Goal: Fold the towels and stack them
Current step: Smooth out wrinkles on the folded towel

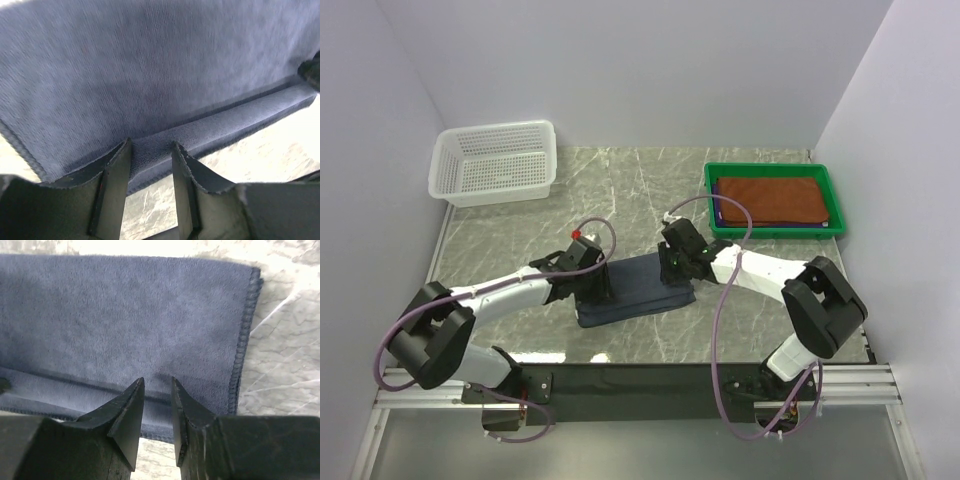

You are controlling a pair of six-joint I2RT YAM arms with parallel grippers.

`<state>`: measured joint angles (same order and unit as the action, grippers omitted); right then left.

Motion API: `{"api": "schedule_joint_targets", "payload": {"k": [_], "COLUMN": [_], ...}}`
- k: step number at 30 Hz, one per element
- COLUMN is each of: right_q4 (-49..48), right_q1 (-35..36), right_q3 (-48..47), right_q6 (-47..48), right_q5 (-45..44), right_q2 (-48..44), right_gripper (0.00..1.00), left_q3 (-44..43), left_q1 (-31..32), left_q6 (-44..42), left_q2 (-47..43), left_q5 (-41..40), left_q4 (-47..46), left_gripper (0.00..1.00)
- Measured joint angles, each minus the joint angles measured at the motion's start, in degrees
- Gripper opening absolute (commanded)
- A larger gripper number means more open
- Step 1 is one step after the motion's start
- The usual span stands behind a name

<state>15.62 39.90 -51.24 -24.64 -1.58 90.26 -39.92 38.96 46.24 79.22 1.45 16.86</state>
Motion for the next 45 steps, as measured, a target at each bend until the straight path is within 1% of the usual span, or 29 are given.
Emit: {"api": "schedule_joint_targets", "payload": {"k": [7, 11, 18, 21, 24, 26, 28, 33, 36, 38, 39, 42, 45], "right_q4": [-0.87, -1.73, -5.81, -7.89, -9.31, -10.01, -10.12, -11.47, -12.31, -12.66, -13.05, -15.10, -16.65], "right_q1": [0.37, 0.63, 0.83, 0.83, 0.83, 0.83, 0.83, 0.83, 0.83, 0.83, 0.83, 0.83, 0.55], "right_q3": [5.16, 8.81, 18.49, 20.87, 21.16, 21.62, 21.73, 21.75, 21.75, 21.75, 21.75, 21.64, 21.46], "right_q6": [-0.52, -1.77, -6.16, -8.22, -9.42, -10.32, -10.71, -12.15, -13.29, -13.70, -13.90, -14.51, -15.10], "right_q5": [3.21, 4.79, 6.16, 6.75, 6.88, 6.86, 6.84, 8.22, 9.29, 10.10, 10.40, 10.99, 11.13], "right_q2": [-2.86, -6.86, -14.56, -14.73, -14.71, -14.86, -15.08, -15.80, -17.18, -19.04, -20.22, -22.95, -22.93], "right_gripper": [0.35, 0.35, 0.35, 0.35, 0.35, 0.35, 0.35, 0.35, 0.35, 0.35, 0.35, 0.35, 0.34], "left_q3": [3.15, 5.01, 10.93, 13.09, 13.68, 13.68, 14.19, 17.14, 17.40, 17.29, 16.94, 14.56, 11.96], "left_q1": [3.67, 5.22, 6.64, 6.62, 6.51, 5.90, 3.87, -6.10, -9.68, -11.04, -11.52, -11.85, -11.37], "left_q6": [1.29, 2.49, 6.08, 7.50, 8.48, 8.83, 8.96, 8.68, 7.96, 7.28, 6.86, 5.75, 5.49], "left_q2": [-3.13, -7.08, -15.26, -17.42, -17.49, -17.51, -17.66, -21.27, -22.77, -22.75, -22.60, -22.49, -24.48], "left_q5": [-0.33, -0.42, -0.46, -1.05, -2.47, -3.67, -4.63, -4.96, -5.84, -5.88, -5.88, -5.84, -5.90], "left_q4": [0.48, 1.09, 1.68, 1.84, 2.73, 3.52, 3.72, 3.37, 3.67, 3.82, 4.37, 6.05, 6.73], "left_gripper": [0.43, 0.44, 0.45, 0.43, 0.35, 0.31, 0.30, 0.31, 0.33, 0.35, 0.38, 0.41, 0.40]}}
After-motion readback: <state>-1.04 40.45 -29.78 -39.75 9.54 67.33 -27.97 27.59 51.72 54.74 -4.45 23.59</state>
